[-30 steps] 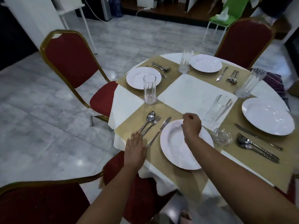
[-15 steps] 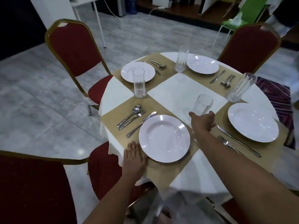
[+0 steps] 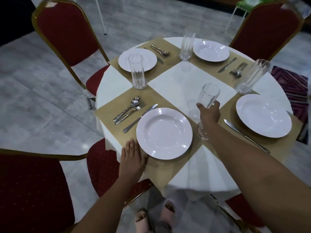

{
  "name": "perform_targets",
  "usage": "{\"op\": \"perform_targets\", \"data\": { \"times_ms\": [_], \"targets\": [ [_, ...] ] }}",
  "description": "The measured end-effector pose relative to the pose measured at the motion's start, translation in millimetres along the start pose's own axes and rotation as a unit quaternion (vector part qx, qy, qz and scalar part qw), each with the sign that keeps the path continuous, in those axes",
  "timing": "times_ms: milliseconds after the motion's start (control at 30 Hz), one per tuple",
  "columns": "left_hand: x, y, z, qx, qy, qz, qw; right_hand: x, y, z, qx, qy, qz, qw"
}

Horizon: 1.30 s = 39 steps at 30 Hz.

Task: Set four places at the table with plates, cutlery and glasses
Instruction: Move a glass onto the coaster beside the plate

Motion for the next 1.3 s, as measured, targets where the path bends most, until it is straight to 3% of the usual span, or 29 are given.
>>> {"op": "perform_targets", "data": {
  "times_ms": [300, 700, 933, 1300],
  "targets": [
    [30.2, 2.7, -26.5, 0.001, -0.073, 0.013, 0.997, 32.0, 31.6, -0.1, -0.091, 0.044, -0.024, 0.995],
    [43.9, -28.6, -113.2, -0.009, -0.184, 0.077, 0.980, 48.8, 71.3, -31.2, -0.035, 0.108, 0.005, 0.993],
    [22.3, -31.3, -162.3, -0.034, -0.197, 0.081, 0.976, 44.7, 74.7, -44.0, 0.047, 0.106, 0.033, 0.993],
    [1.7, -36.5, -179.3, -0.022, -0.182, 0.081, 0.980, 31.1, 68.4, -56.4, 0.050, 0.100, 0.075, 0.991]
  ]
}}
Point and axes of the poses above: each hand's wrist, its own x-axis away from the middle knuckle, its own y-axis out of the back of the hand, z = x × y, the point moved 6 cm from there along -x, towards the middle knuckle, and after that the axes turned 13 degrees about -y, right-handed, at the moved point
